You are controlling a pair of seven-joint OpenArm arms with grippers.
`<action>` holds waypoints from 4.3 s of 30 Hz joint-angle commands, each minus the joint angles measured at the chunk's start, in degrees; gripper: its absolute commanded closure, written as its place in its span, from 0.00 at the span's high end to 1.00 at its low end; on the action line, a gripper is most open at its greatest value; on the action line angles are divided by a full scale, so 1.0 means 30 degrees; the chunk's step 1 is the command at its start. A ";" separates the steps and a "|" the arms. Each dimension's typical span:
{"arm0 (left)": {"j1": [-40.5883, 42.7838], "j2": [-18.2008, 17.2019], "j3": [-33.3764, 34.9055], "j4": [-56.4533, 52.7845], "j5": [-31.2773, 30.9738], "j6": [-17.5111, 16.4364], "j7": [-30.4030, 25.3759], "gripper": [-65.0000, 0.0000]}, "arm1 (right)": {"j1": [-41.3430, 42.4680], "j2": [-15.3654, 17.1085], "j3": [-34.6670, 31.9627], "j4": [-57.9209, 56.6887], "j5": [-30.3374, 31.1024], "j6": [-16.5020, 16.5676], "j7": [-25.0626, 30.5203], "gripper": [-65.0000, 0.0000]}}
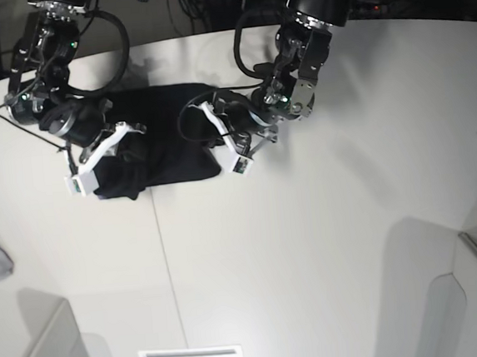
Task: Fold the T-shirt properly
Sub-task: 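Fold the strip in half, left gripper carrying its end onto the right gripper's end, then press and flatten the folded bundle with the right gripper, then grasp the bundle edges with both grippers and tidy the fold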
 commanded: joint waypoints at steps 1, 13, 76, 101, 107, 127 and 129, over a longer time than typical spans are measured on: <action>-0.0193 -0.0011 0.0025 0.0570 -0.0276 -0.0143 -0.0309 0.00 | 0.0253 0.0016 -0.0043 0.0021 0.0397 0.0091 0.0364 0.00; 0.0775 -0.0509 -0.0093 0.1977 -0.0276 -0.0143 -0.0309 0.00 | 0.0194 -0.0131 -0.1215 -0.0301 0.0250 -0.0026 0.1008 0.00; 0.8218 -0.3147 -1.2312 0.8131 -0.0393 -0.2429 -0.0279 0.00 | 0.1249 -0.0307 -0.9596 -0.0623 0.0250 -0.1228 0.0979 0.53; 0.8335 -0.3059 -1.3250 0.8160 -0.0422 -0.2458 -0.0279 0.00 | 0.2714 0.1539 -0.8101 -0.4667 0.0250 -0.1199 0.7104 0.00; 0.8364 -0.3059 -1.3250 0.8160 -0.0422 -0.2458 -0.0279 0.00 | 0.4121 0.1246 -0.9889 -0.7481 0.0250 -0.1961 0.7865 0.00; 0.7251 -0.3322 -0.8767 0.9039 -0.6049 -0.2458 -0.0279 0.00 | 0.1279 0.2360 -0.7369 -0.0184 0.0250 -0.2576 0.8539 0.00; 0.6840 -0.3762 -0.7946 0.8629 -0.7397 -0.2429 -0.0279 0.07 | 0.0751 0.2418 -0.5904 -0.0184 0.0250 -0.2459 0.8539 0.00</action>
